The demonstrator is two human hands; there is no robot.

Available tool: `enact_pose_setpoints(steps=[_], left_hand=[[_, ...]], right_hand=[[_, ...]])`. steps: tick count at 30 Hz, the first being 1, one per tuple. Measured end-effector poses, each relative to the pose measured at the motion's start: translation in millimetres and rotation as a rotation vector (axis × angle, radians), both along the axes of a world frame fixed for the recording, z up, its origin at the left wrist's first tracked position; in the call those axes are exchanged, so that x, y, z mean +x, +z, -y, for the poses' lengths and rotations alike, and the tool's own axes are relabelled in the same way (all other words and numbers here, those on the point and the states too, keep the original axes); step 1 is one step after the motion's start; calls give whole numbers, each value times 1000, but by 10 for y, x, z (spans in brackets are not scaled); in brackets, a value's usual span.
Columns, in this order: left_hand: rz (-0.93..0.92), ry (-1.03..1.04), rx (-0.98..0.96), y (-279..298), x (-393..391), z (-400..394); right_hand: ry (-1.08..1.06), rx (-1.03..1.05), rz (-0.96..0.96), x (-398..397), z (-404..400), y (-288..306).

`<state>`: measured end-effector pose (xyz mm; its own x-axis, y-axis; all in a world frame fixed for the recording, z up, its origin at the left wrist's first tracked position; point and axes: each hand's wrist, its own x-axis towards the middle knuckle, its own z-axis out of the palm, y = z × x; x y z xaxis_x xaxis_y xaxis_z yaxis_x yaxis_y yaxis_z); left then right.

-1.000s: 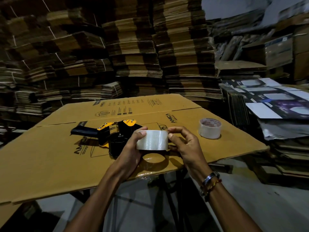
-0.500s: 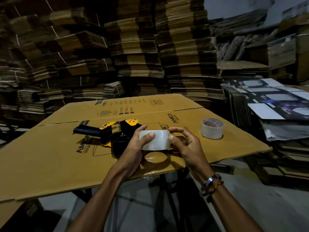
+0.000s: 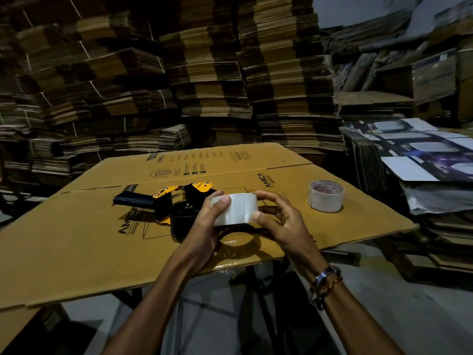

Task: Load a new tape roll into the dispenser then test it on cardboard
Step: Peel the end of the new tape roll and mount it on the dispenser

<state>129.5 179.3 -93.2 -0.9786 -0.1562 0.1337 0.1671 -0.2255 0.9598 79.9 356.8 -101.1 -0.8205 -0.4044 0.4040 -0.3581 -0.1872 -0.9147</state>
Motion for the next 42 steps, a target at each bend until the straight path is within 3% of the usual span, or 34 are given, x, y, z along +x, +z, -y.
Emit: enact_pose_setpoints(steps=[7, 11, 15, 18, 24, 35, 42], left_hand=[[-39, -14, -60, 7, 23, -19], [-43, 26, -122, -27, -1, 11], [-34, -12, -86, -17, -1, -6], [-48, 27, -50, 0, 20, -11], [-27, 60, -49, -8, 22, -14], [-52, 154, -129, -70, 11, 10], [-81, 204, -166, -82, 7, 39]], right_hand=[[-88, -31, 34, -6, 18, 10], [-60, 162, -92, 41, 63, -1], [-110, 258, -72, 75, 164, 31], [-122, 163, 23, 42, 123, 68], [187, -225, 337, -142, -36, 60], [-32, 79, 172, -53, 63, 51], [33, -39, 263, -121, 3, 42]])
